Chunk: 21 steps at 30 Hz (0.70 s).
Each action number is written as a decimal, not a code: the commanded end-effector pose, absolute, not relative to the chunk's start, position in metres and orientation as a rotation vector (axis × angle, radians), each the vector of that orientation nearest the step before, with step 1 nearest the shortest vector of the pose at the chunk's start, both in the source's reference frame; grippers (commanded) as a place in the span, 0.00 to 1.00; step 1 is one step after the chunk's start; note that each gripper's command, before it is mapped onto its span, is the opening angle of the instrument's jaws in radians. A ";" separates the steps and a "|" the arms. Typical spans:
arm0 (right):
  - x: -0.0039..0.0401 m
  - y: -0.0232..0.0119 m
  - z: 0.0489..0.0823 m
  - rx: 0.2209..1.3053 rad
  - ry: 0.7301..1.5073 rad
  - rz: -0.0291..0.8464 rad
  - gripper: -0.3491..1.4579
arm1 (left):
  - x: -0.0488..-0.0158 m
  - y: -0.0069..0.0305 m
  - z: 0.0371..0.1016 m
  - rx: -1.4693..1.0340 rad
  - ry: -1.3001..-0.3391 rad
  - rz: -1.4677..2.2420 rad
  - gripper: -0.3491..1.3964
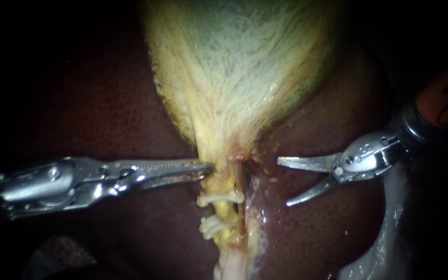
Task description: Go to the cutting position left tube
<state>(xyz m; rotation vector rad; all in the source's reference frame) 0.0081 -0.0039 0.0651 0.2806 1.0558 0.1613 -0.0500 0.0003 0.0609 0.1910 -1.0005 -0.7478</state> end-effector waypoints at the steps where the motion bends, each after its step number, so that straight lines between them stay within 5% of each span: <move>1: 0.0081 -0.0041 0.0652 0.288 1.060 0.157 0.99 | -0.0498 0.0003 0.0608 0.192 -1.001 -0.747 0.00; 21: 0.0176 -0.0128 0.0703 0.489 1.103 0.170 0.99 | -0.0451 0.0017 0.0575 0.184 -0.989 -0.766 0.00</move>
